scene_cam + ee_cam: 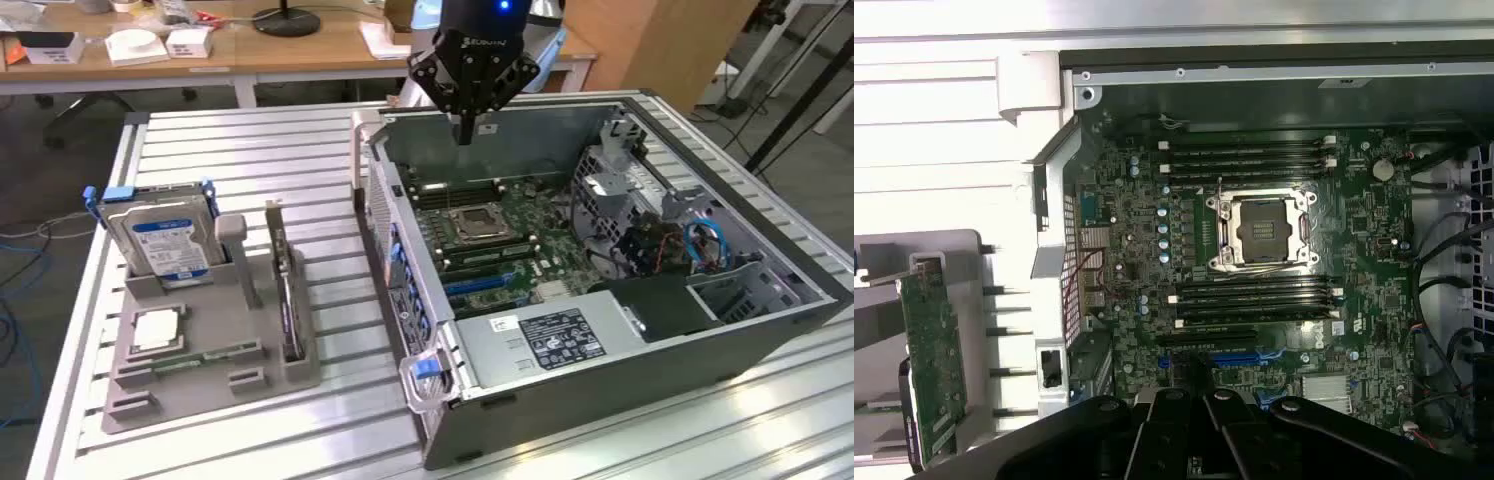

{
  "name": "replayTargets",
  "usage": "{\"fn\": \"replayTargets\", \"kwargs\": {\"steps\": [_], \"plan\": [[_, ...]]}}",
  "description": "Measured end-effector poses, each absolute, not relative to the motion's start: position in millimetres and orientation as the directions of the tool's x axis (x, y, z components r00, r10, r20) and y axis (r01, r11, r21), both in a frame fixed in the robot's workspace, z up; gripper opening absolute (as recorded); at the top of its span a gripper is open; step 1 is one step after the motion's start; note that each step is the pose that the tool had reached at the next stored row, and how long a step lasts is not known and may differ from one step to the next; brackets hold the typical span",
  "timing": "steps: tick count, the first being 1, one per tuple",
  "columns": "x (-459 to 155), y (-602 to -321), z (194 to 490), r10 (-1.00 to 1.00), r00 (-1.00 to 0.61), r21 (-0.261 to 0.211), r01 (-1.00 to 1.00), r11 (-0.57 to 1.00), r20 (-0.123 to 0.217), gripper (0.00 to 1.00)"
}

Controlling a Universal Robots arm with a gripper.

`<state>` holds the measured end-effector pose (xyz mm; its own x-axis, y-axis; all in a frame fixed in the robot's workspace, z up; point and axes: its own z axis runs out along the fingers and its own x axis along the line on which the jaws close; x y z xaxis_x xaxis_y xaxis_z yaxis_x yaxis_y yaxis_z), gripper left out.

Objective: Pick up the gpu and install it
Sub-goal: 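Reach for the gpu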

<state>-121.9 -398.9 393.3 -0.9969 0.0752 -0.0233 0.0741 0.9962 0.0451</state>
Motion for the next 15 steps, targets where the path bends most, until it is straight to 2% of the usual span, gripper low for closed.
{"fn": "replayTargets", "kwargs": {"steps": [15], "plan": [[-123.2, -398.9, 393.3, 0.076, -0.997, 0.045, 0.075, 0.996, -0.023, 0.11]]}}
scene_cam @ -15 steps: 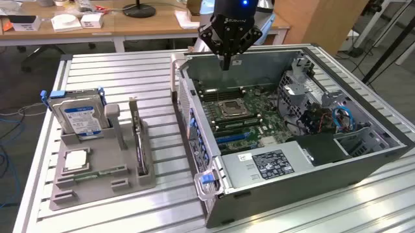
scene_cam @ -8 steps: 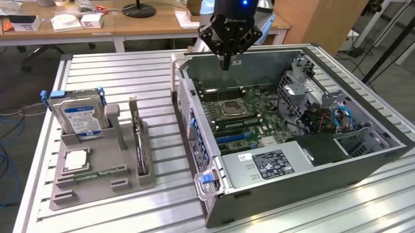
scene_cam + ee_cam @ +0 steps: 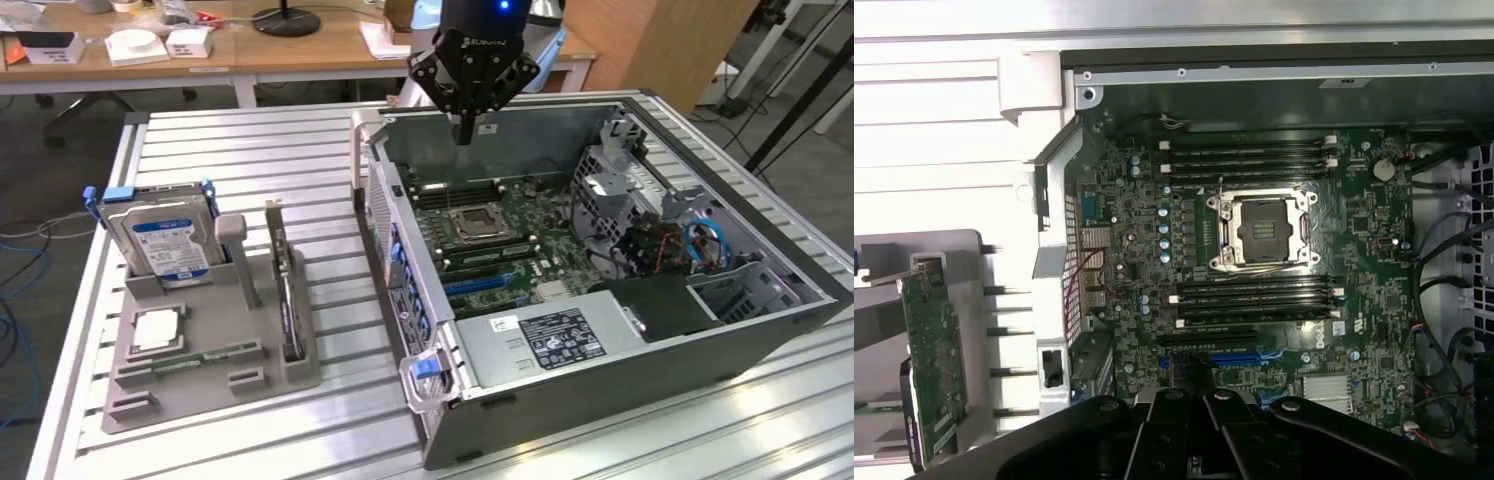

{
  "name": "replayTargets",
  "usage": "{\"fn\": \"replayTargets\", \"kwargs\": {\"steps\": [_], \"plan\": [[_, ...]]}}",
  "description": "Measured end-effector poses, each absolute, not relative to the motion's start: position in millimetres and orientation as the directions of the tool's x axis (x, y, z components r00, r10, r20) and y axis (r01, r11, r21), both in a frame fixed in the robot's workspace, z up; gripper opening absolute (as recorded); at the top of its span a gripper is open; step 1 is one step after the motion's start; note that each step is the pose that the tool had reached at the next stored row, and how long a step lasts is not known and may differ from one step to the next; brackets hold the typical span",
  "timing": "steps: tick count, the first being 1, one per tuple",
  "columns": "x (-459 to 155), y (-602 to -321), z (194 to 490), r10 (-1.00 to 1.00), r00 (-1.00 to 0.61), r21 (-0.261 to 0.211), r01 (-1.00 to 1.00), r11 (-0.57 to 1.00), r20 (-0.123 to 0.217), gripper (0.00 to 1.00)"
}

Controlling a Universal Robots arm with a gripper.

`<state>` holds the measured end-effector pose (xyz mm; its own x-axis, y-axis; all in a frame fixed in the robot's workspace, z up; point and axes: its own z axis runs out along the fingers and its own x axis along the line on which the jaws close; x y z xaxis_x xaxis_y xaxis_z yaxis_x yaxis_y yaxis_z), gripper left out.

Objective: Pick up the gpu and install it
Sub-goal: 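Reach for the gpu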

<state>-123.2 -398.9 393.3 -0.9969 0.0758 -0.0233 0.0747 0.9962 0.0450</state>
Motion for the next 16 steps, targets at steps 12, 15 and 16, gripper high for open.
{"fn": "replayTargets", "kwargs": {"steps": [12, 15, 16], "plan": [[-128.0, -398.9, 392.7, 0.076, -0.997, 0.045, 0.075, 0.996, -0.023, 0.11], [-131.7, -398.9, 392.3, 0.076, -0.997, 0.044, 0.074, 0.996, -0.023, 0.11], [-133.5, -398.9, 392.2, 0.075, -0.997, 0.044, 0.074, 0.996, -0.023, 0.11]]}}
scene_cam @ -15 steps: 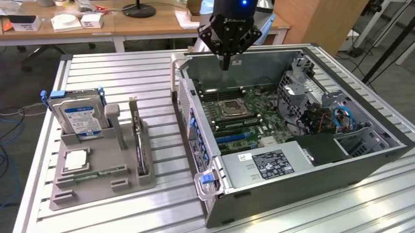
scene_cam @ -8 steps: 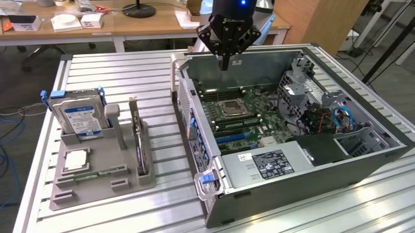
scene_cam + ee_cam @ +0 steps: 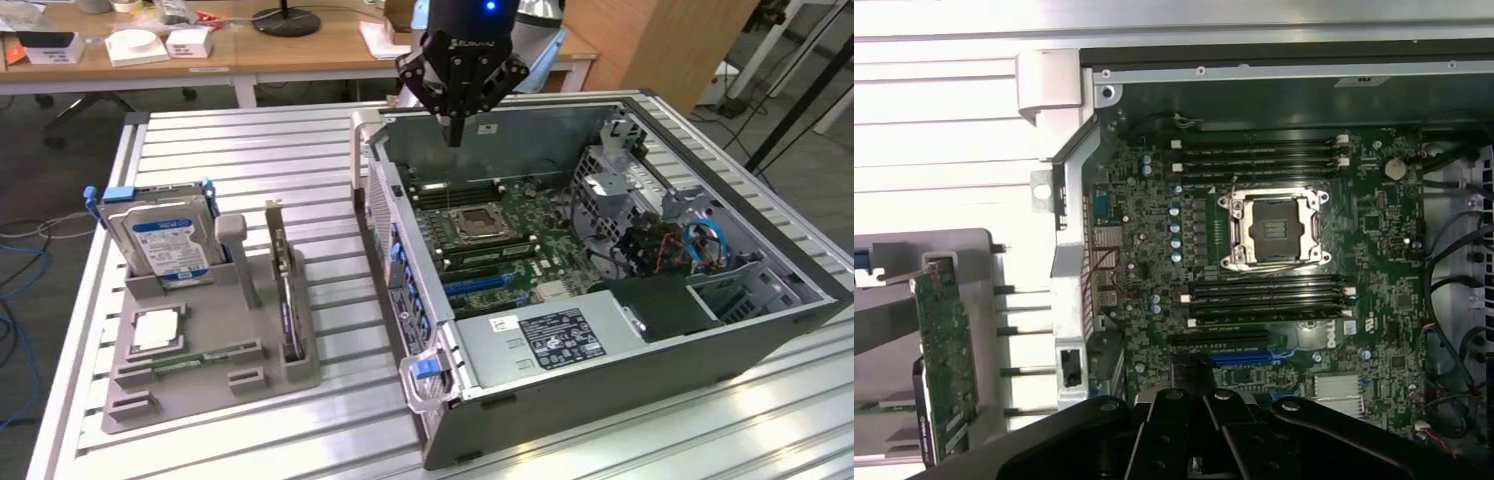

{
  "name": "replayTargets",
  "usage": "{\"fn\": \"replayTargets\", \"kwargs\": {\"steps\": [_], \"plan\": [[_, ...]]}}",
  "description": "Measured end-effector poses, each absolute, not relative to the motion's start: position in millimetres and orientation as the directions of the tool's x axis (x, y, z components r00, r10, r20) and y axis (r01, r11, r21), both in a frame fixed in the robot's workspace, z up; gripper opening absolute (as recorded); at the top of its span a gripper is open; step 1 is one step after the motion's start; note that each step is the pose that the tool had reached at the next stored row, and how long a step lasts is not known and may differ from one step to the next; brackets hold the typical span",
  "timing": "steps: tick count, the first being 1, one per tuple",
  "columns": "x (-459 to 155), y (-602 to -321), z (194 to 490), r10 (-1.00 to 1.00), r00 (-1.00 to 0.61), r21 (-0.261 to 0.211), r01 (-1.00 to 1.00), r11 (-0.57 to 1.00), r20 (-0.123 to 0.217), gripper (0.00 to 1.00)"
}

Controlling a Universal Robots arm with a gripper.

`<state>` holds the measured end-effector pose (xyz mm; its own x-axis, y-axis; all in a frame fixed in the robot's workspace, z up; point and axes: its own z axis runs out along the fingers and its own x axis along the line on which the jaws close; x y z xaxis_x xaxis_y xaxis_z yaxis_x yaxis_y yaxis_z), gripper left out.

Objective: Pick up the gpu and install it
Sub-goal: 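Reach for the gpu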

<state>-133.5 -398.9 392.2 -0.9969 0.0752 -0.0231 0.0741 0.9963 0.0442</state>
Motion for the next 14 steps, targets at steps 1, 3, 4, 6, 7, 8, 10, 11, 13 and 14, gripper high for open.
{"fn": "replayTargets", "kwargs": {"steps": [1, 3, 4, 6, 7, 8, 10, 11, 13, 14], "plan": [[-135.8, -398.9, 392.0, 0.075, -0.997, 0.044, 0.074, 0.996, -0.023, 0.11], [-139.5, -398.8, 391.6, 0.074, -0.997, 0.044, 0.073, 0.996, -0.023, 0.11], [-140.3, -398.8, 391.4, 0.073, -0.997, 0.043, 0.072, 0.996, -0.023, 0.11], [-141.6, -398.9, 391.2, 0.071, -0.997, 0.043, 0.070, 0.997, -0.023, 0.11], [-142.9, -398.9, 391.2, 0.071, -0.997, 0.042, 0.070, 0.997, -0.023, 0.11], [-144.5, -398.9, 391.1, 0.071, -0.997, 0.042, 0.070, 0.997, -0.023, 0.11], [-147.2, -398.9, 390.9, 0.070, -0.997, 0.042, 0.069, 0.997, -0.023, 0.11], [-149.2, -398.9, 390.8, 0.070, -0.997, 0.042, 0.069, 0.997, -0.023, 0.11], [-153.6, -398.9, 390.6, 0.070, -0.997, 0.042, 0.069, 0.997, -0.023, 0.11], [-155.5, -398.9, 390.5, 0.070, -0.997, 0.042, 0.069, 0.997, -0.023, 0.11]]}}
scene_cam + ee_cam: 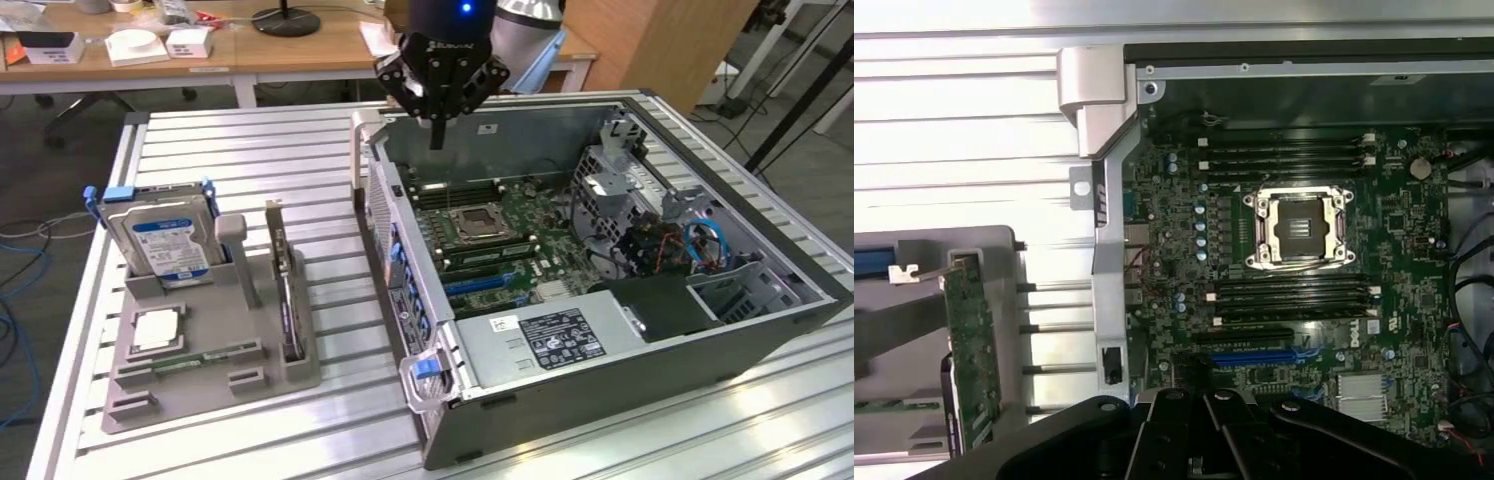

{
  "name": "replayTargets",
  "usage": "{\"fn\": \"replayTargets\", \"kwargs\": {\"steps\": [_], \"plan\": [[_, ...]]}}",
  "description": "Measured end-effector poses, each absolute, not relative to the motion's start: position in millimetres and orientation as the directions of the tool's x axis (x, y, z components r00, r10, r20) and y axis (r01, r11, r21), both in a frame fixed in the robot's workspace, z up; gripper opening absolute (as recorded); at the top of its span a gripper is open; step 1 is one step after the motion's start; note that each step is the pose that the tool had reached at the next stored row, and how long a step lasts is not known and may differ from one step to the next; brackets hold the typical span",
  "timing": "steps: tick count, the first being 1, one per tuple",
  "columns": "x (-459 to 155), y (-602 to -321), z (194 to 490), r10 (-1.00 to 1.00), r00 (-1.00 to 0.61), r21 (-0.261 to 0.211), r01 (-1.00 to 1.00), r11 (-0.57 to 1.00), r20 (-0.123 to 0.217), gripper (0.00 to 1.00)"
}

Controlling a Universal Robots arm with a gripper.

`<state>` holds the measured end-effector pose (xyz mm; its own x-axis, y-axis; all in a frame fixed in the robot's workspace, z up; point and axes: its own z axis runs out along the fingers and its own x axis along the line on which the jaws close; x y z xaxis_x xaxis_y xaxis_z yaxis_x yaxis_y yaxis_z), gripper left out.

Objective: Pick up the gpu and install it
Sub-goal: 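Reach for the gpu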

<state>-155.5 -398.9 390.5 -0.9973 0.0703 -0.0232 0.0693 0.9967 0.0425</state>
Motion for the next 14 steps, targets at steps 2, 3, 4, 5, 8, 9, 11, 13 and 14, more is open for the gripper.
{"fn": "replayTargets", "kwargs": {"steps": [2, 3, 4, 5, 8, 9, 11, 13, 14], "plan": [[-158.5, -398.9, 390.3, 0.070, -0.997, 0.042, 0.069, 0.997, -0.023, 0.11], [-160.3, -398.9, 390.3, 0.070, -0.997, 0.042, 0.069, 0.997, -0.023, 0.11], [-161.9, -398.8, 390.2, 0.070, -0.997, 0.042, 0.069, 0.997, -0.023, 0.11], [-163.0, -398.9, 390.2, 0.070, -0.997, 0.042, 0.069, 0.997, -0.023, 0.11], [-168.0, -398.9, 390.0, 0.070, -0.997, 0.042, 0.069, 0.997, -0.023, 0.11], [-169.4, -398.9, 389.9, 0.070, -0.997, 0.042, 0.069, 0.997, -0.023, 0.11], [-171.6, -398.9, 389.8, 0.070, -0.997, 0.042, 0.069, 0.997, -0.023, 0.11], [-173.9, -398.9, 389.7, 0.070, -0.997, 0.042, 0.069, 0.997, -0.023, 0.11], [-175.3, -398.9, 389.7, 0.070, -0.997, 0.042, 0.069, 0.997, -0.023, 0.11]]}}
